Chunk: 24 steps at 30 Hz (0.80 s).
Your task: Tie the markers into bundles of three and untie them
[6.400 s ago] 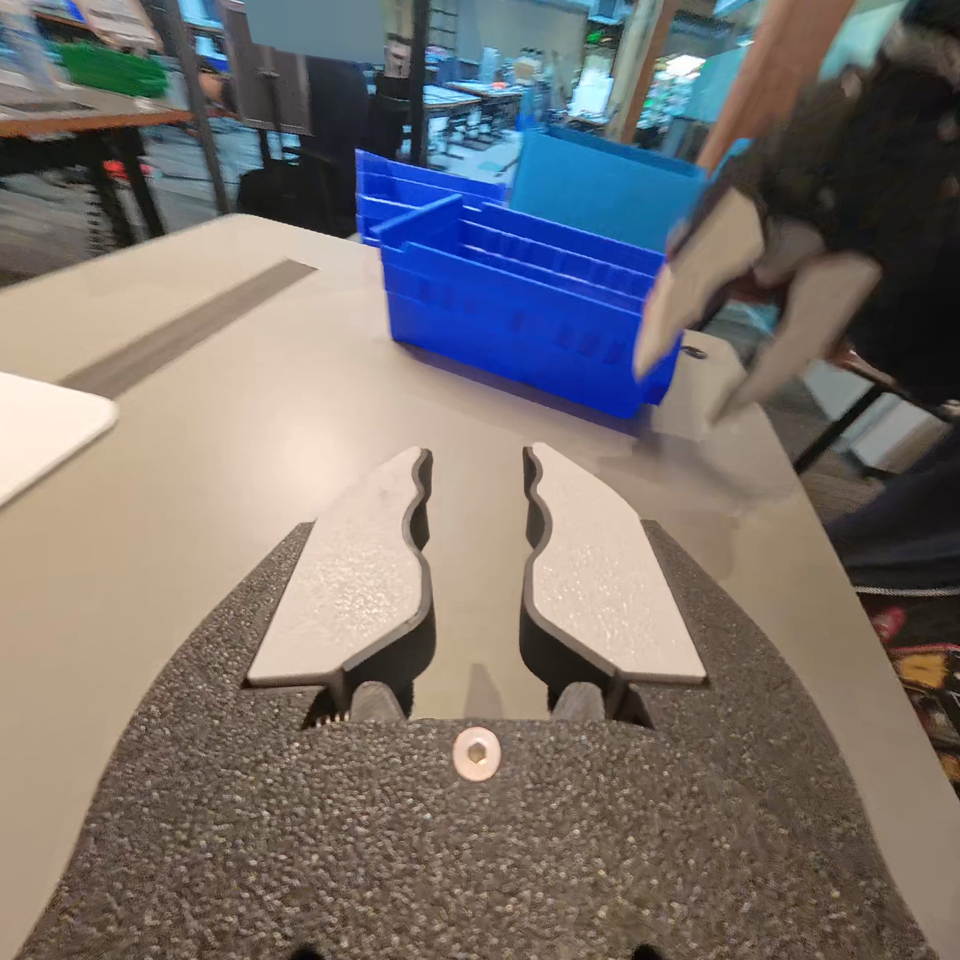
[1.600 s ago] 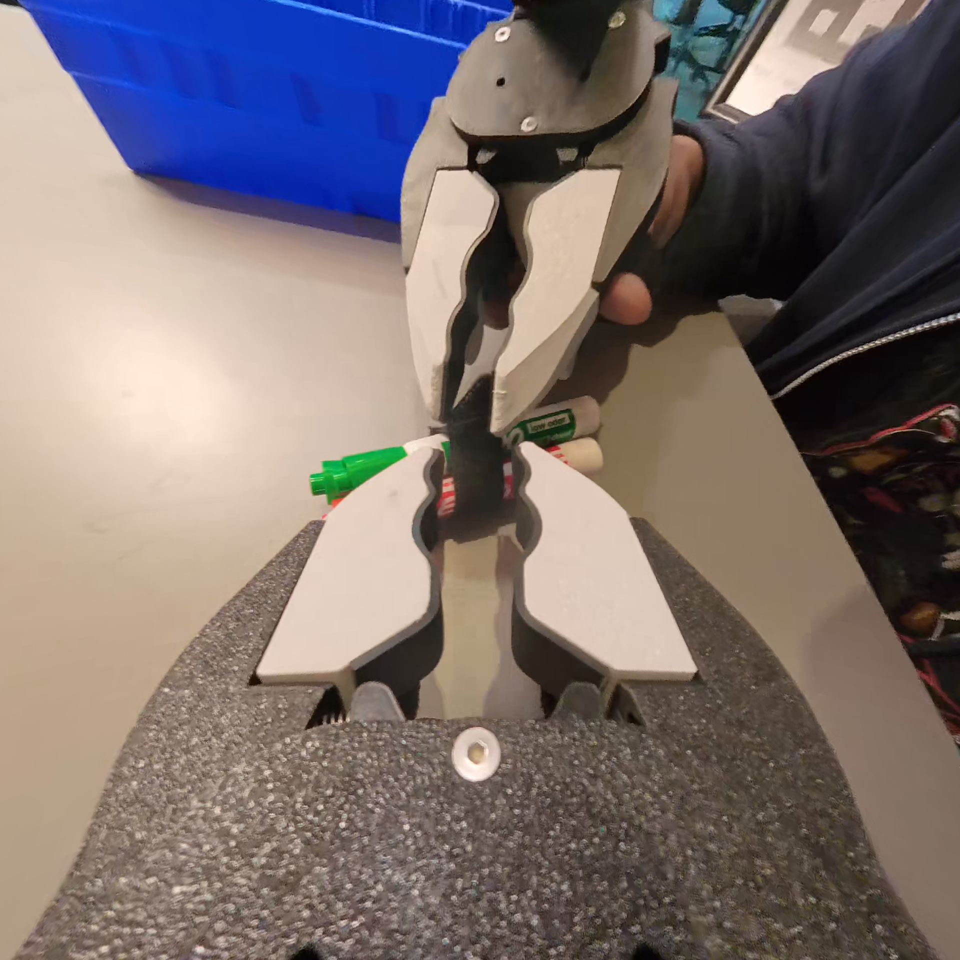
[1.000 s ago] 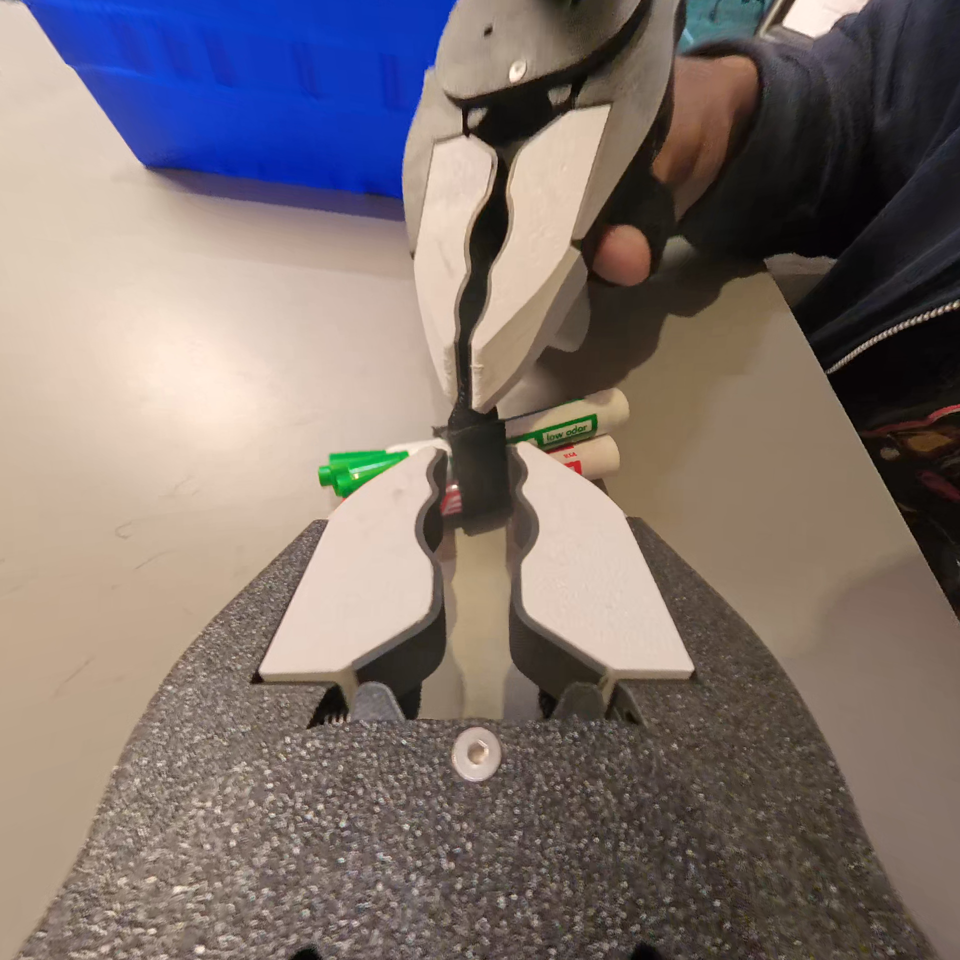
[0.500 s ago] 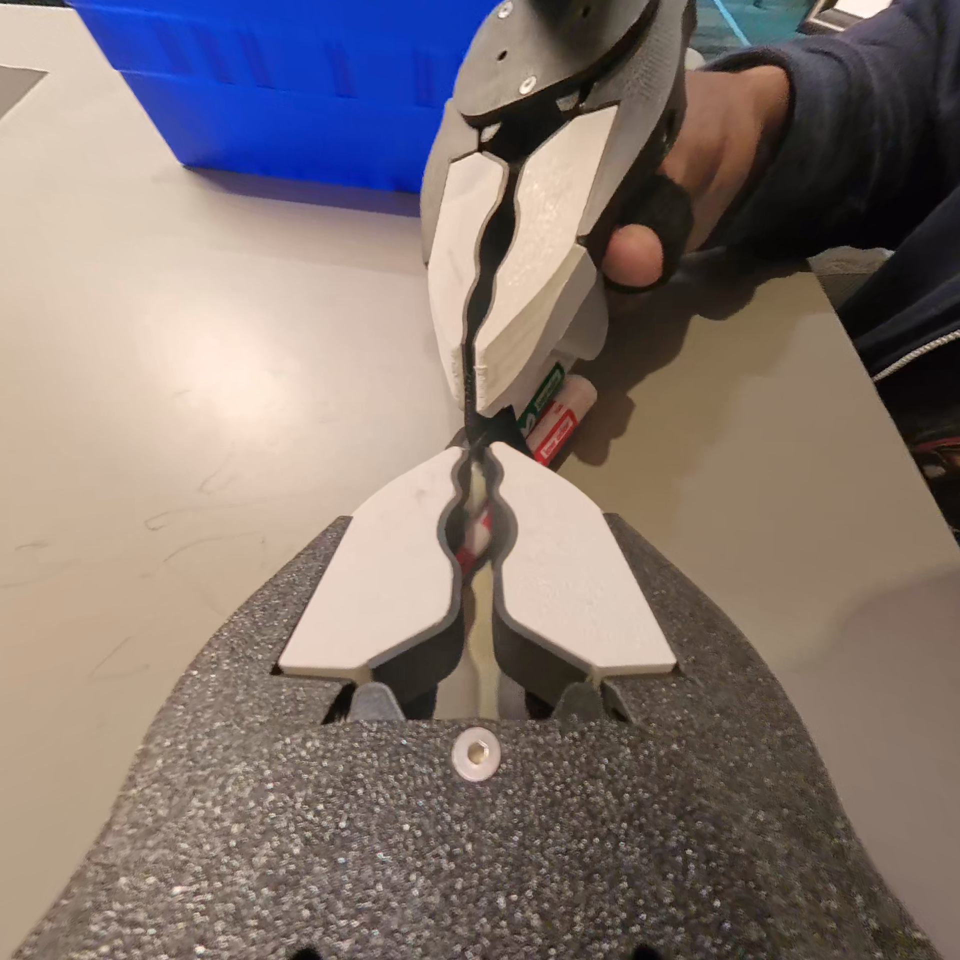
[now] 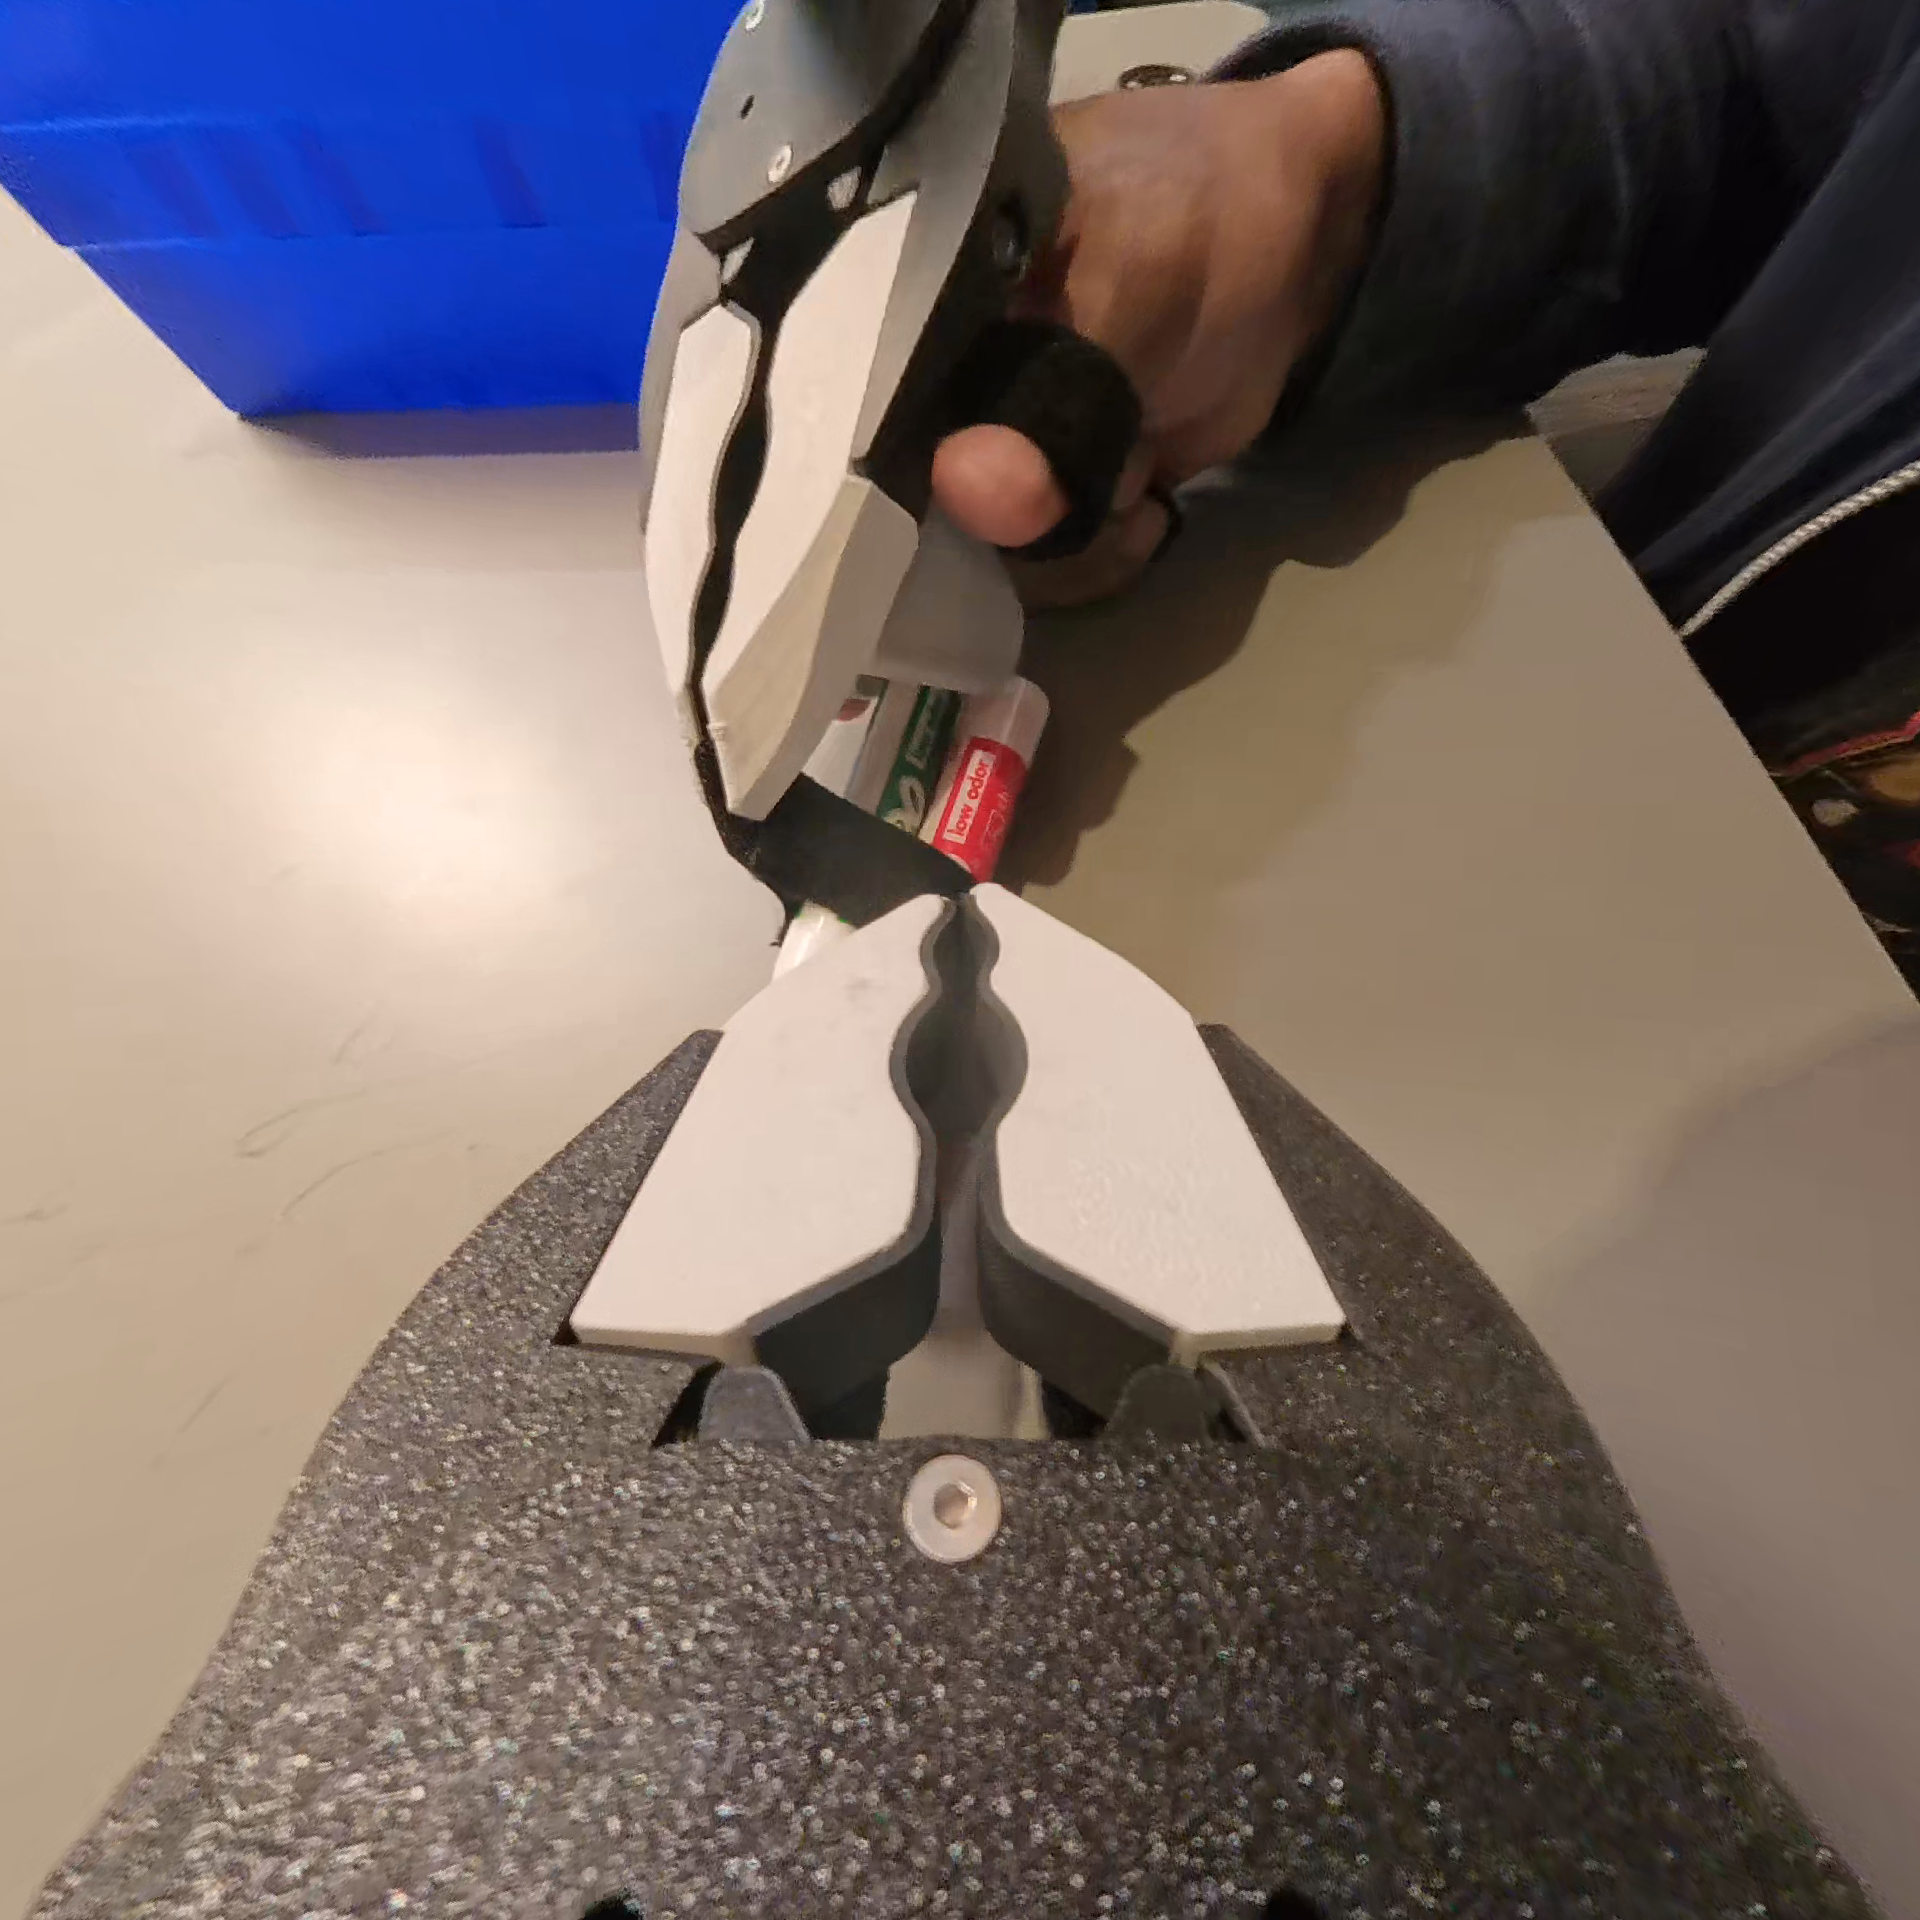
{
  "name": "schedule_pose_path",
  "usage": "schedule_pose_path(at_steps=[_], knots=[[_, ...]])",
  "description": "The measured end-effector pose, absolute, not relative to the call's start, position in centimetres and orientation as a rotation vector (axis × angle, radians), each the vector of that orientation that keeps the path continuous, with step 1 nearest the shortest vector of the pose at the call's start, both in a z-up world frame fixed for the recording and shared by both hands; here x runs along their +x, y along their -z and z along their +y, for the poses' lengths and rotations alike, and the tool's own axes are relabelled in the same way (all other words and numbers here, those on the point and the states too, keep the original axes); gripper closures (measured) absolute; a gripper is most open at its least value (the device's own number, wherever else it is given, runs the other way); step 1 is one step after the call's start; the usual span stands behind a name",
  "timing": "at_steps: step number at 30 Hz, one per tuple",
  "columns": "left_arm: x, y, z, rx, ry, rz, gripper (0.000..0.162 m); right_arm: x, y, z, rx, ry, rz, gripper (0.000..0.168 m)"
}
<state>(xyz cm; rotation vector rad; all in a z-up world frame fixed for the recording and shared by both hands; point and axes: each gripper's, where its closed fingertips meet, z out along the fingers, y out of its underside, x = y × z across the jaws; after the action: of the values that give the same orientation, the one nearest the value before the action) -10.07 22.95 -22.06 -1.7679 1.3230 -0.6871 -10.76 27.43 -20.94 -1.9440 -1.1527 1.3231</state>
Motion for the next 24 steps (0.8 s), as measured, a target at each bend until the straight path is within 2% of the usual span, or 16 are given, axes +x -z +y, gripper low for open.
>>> schedule_pose_path(at_steps=[3,8,13,21,24], knots=[[-10.4,21.9,24.0,-1.826,0.63,1.227,0.162,-10.8,20.7,27.5,-1.942,-1.337,-1.137,0.168],[-10.4,21.7,24.9,-1.952,0.641,1.067,0.143,-10.9,20.1,27.1,-1.911,-1.369,-1.141,0.168],[-10.1,22.0,25.4,-2.013,0.635,0.987,0.133,-11.1,19.7,26.8,-1.882,-1.404,-1.141,0.167],[-10.2,22.2,26.6,-2.014,0.472,0.913,0.131,-11.2,19.6,26.8,-1.893,-1.456,-1.106,0.167],[-10.1,22.4,26.7,-2.004,0.427,0.907,0.143,-11.3,19.8,26.9,-1.905,-1.448,-1.102,0.167]])
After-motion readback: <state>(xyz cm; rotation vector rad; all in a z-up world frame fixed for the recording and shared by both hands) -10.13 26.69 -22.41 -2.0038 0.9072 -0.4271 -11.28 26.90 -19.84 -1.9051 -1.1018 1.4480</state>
